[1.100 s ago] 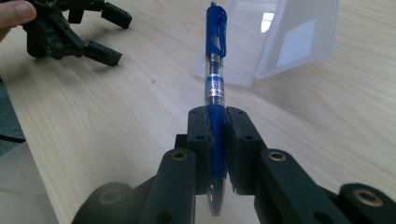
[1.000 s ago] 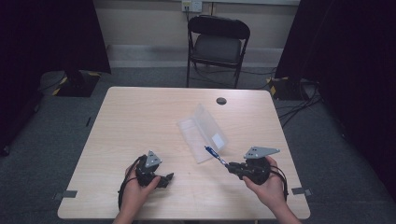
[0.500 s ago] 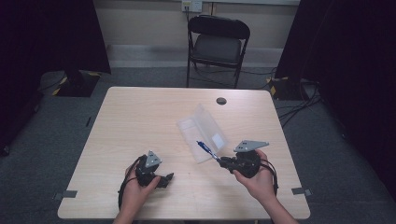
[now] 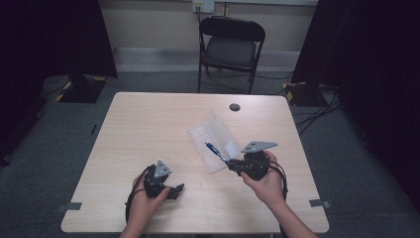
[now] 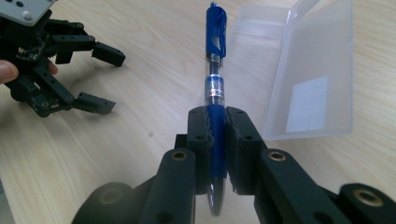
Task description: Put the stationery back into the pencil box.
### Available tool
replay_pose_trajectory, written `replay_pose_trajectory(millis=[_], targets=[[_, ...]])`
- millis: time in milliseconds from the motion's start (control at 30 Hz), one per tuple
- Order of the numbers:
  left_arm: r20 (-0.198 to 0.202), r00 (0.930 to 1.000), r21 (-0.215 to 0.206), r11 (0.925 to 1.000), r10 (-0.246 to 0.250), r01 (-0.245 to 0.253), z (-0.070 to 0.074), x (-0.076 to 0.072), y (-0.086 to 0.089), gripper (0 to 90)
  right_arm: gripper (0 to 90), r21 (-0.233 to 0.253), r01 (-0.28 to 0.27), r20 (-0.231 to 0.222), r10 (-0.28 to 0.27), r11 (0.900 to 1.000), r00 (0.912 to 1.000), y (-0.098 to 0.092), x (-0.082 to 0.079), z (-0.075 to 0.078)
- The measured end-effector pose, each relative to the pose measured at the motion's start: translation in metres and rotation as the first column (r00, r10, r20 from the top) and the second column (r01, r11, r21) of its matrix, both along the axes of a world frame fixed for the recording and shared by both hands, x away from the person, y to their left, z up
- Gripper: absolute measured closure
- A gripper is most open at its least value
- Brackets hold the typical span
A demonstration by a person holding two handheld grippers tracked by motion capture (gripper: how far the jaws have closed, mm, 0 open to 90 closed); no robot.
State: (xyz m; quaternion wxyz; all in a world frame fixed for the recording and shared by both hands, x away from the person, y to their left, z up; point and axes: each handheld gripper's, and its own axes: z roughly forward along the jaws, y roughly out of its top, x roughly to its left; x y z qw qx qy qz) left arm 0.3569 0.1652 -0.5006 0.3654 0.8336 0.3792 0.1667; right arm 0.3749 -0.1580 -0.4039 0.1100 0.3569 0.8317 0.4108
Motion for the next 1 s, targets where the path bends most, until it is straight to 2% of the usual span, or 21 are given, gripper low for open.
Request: replay_pose_trajectory(millis=[1000], targets=[[-0.001,1.0,0.0,1.0,0.0,0.0,0.0,0.0,0.0,14.9,81.1,-0.005,0.074,-0.008,-0.074,0.997,0.9973,0.034,0.038,-0.004]])
